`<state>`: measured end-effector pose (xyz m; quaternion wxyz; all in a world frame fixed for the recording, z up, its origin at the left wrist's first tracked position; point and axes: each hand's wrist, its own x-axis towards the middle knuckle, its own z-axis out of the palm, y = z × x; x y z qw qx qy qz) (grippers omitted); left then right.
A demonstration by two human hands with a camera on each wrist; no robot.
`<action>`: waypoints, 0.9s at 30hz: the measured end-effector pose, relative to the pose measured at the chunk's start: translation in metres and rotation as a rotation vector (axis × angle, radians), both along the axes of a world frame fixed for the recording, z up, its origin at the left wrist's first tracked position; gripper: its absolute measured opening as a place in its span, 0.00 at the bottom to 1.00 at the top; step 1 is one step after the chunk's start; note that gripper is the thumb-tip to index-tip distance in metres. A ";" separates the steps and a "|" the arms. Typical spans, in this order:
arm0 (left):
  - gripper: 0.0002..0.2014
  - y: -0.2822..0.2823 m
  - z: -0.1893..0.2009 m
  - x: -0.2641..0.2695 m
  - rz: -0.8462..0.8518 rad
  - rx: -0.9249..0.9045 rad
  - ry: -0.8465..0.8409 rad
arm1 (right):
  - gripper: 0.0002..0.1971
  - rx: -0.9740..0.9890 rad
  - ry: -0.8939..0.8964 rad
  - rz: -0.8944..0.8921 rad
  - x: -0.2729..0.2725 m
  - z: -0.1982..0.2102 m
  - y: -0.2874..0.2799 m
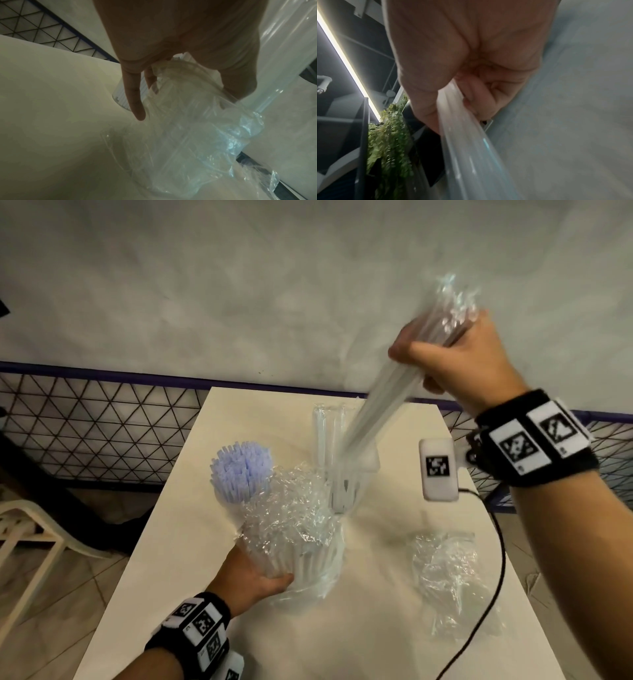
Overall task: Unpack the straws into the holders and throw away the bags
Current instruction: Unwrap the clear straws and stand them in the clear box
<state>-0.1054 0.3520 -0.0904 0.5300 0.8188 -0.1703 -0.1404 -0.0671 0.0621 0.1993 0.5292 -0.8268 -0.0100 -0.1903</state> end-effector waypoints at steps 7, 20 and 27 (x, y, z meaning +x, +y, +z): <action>0.35 0.004 -0.006 0.002 0.035 -0.026 0.056 | 0.16 -0.242 0.233 -0.136 0.076 -0.042 -0.012; 0.25 0.000 0.005 -0.003 0.051 0.079 0.097 | 0.35 -0.885 0.313 0.139 0.125 -0.121 0.014; 0.22 -0.003 0.008 -0.006 0.043 0.083 0.155 | 0.14 -1.078 0.376 0.171 0.150 -0.136 0.018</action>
